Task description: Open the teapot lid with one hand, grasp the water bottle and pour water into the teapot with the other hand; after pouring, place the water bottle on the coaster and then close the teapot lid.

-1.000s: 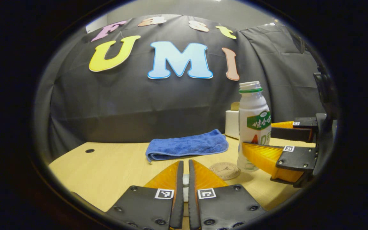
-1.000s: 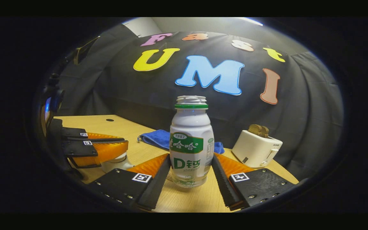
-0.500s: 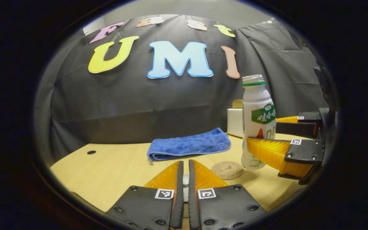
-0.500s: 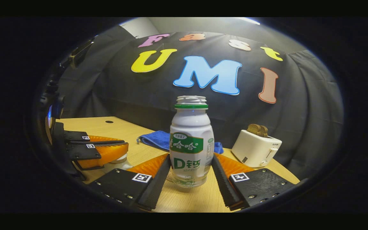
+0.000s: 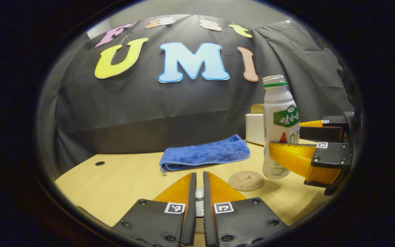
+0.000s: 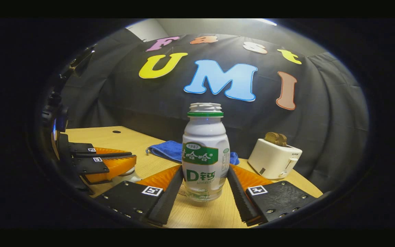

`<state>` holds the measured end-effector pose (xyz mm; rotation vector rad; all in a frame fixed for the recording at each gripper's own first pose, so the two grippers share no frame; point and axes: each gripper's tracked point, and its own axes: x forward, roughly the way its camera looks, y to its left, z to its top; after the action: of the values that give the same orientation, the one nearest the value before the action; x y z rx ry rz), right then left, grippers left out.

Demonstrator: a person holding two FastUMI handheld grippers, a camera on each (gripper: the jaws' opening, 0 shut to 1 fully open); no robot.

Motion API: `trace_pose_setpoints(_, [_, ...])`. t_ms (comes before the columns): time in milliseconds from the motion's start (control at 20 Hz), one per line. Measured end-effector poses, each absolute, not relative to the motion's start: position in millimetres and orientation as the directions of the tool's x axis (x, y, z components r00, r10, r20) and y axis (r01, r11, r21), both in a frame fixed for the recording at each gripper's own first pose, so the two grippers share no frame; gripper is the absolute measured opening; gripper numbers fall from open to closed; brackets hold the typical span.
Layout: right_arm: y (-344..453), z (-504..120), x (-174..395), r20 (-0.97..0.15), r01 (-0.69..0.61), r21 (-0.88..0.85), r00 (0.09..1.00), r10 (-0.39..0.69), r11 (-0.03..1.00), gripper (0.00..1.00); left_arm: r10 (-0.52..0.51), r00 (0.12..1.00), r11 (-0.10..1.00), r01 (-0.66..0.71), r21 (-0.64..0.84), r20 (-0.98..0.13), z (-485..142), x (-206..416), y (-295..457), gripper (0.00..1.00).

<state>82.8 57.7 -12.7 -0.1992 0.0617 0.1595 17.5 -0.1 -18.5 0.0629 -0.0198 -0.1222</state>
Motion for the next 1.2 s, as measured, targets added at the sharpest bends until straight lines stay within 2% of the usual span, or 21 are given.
trace_pose_setpoints(100, [57.3,-12.7,82.5,-0.078,-0.164,-0.191,0.985,0.151,0.968,0.75,-0.121,0.993,0.991,0.120,0.067,0.015,-19.5,18.2,-1.1,0.25])
trace_pose_setpoints(250, [56.9,-12.7,83.5,-0.077,-0.164,-0.186,0.985,0.152,0.969,0.75,-0.127,0.991,0.990,0.126,0.059,0.029,-14.1,14.0,-1.4,0.22])
trace_pose_setpoints(300, [56.9,-13.1,83.8,-0.077,-0.164,-0.181,0.985,0.153,0.970,0.75,-0.126,0.991,0.991,0.124,0.055,0.035,-11.3,12.7,-0.2,0.27])
trace_pose_setpoints(350, [56.7,-13.8,84.0,-0.078,-0.166,-0.173,0.985,0.154,0.971,0.75,-0.121,0.992,0.992,0.119,0.052,0.043,-9.4,11.8,2.3,0.22])
trace_pose_setpoints(550, [56.0,-17.2,85.9,-0.086,-0.176,-0.141,0.983,0.165,0.974,0.75,-0.097,0.993,0.995,0.096,0.027,0.063,-3.9,8.1,12.6,0.23])
trace_pose_setpoints(600, [56.7,-18.3,87.3,-0.088,-0.180,-0.130,0.982,0.169,0.975,0.75,-0.093,0.994,0.996,0.092,0.020,0.065,-3.0,7.5,14.4,0.14])
trace_pose_setpoints(650, [57.0,-19.7,87.8,-0.091,-0.184,-0.119,0.981,0.174,0.976,0.75,-0.087,0.994,0.996,0.086,0.016,0.067,-3.7,6.7,17.3,0.31])
trace_pose_setpoints(700, [57.4,-19.9,87.8,-0.093,-0.187,-0.107,0.980,0.178,0.976,0.75,-0.080,0.994,0.997,0.080,0.013,0.068,-3.2,5.9,19.9,0.31])
trace_pose_setpoints(750, [57.2,-21.6,88.2,-0.095,-0.190,-0.096,0.979,0.181,0.977,0.75,-0.075,0.995,0.997,0.075,0.010,0.069,-2.5,6.6,21.6,0.23])
trace_pose_setpoints(800, [57.3,-22.0,88.6,-0.097,-0.193,-0.085,0.978,0.184,0.978,0.75,-0.073,0.995,0.997,0.073,0.006,0.069,-1.7,6.3,22.0,0.23])
trace_pose_setpoints(850, [56.4,-22.3,89.3,-0.098,-0.194,-0.071,0.978,0.186,0.978,0.75,-0.070,0.995,0.998,0.070,0.002,0.071,-2.4,7.0,23.3,0.14])
trace_pose_setpoints(900, [55.9,-22.3,89.8,-0.100,-0.197,-0.058,0.977,0.190,0.979,0.75,-0.068,0.995,0.998,0.069,0.001,0.071,-1.6,6.7,24.0,0.31])
trace_pose_setpoints(950, [55.0,-22.9,90.4,-0.104,-0.199,-0.046,0.976,0.193,0.979,0.75,-0.066,0.995,0.998,0.066,0.000,0.071,-2.1,6.6,24.8,0.31])
trace_pose_setpoints(1000, [55.5,-23.1,89.7,-0.106,-0.199,-0.039,0.975,0.194,0.979,0.75,-0.064,0.995,0.998,0.064,-0.001,0.071,-1.3,6.4,25.9,0.23])
trace_pose_setpoints(1200, [56.1,-13.9,92.6,-0.087,-0.215,0.006,0.973,0.215,0.977,0.75,-0.057,0.996,0.998,0.058,-0.009,0.070,-2.1,7.1,28.7,0.23])
